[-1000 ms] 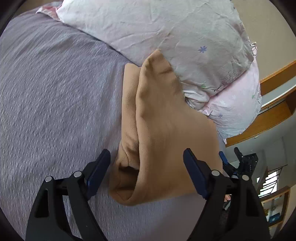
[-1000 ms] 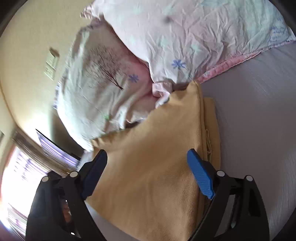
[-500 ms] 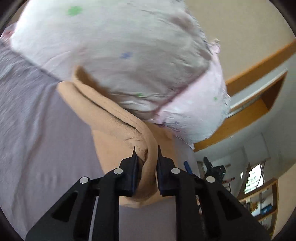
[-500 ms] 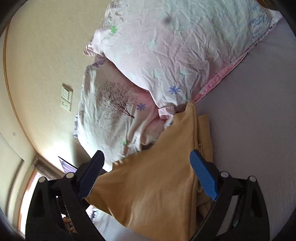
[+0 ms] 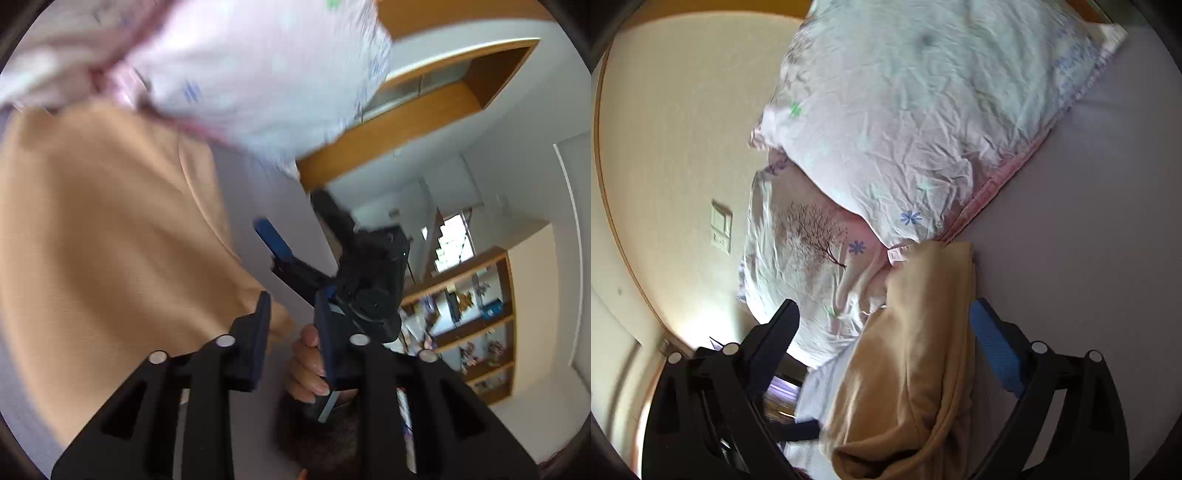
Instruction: Fold small clothes
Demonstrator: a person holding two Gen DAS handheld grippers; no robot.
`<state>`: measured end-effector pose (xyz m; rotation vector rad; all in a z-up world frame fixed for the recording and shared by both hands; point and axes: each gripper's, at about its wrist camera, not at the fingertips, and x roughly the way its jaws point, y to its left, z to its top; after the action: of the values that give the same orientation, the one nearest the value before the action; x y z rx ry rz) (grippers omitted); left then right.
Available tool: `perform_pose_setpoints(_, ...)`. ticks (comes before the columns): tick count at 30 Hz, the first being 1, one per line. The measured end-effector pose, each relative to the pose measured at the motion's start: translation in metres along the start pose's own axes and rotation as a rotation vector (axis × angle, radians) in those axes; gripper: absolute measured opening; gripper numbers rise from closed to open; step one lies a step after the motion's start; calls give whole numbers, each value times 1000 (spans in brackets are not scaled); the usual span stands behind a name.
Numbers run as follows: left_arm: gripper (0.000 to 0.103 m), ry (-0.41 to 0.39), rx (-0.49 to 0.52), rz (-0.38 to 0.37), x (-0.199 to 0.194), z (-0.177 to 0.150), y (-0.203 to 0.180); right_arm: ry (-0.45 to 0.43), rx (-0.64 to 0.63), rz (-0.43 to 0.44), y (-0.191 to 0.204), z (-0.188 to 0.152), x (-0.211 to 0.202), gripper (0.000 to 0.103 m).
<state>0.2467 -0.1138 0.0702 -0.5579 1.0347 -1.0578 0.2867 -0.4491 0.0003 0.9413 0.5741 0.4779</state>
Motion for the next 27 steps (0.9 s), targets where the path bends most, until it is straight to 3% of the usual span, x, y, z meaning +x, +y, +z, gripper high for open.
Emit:
perform_pose_setpoints(2,69,-96,43,91,-39,-7,2,1,-49,-14,10,-2,-3,91)
perform_pose_setpoints(4,69,-130,92,184,-71,-19,4,32,-105,-26,24,-7,-9,84)
perform_pose_setpoints(7,69,-125,193,274,-89,-42,-1,94,-191,-64,42,-27,-23,71)
perform_pose_setpoints(12,69,-49,494,434,-49,-75,-33,179,-362,-202,71,-62,-30,65)
perform_pose_setpoints(13,70,-31,526,454,-40,-82,-35,198,-378,-222,72,-67,-27,59)
perform_pose_setpoints(14,70,-7,549,479,-28,-85,-35,222,-397,-250,73,-72,-21,26)
perform_pose_setpoints(15,69,16,561,507,-19,-85,-33,246,-431,-317,74,-77,-13,10)
perform_pose_setpoints(16,69,41,566,534,-10,-84,-28,252,-443,-366,71,-78,-9,10)
perform_pose_setpoints(20,65,126,533,565,6,-90,-5,176,-358,-347,59,-73,-34,8)
perform_pose_setpoints(23,61,160,529,551,5,-95,2,226,-280,-380,34,-83,-41,8)
perform_pose_setpoints(26,60,185,556,559,3,-102,2,270,-293,-423,29,-93,-38,9)
perform_pose_setpoints(27,60,193,554,554,1,-105,2,270,-307,-426,34,-92,-40,14)
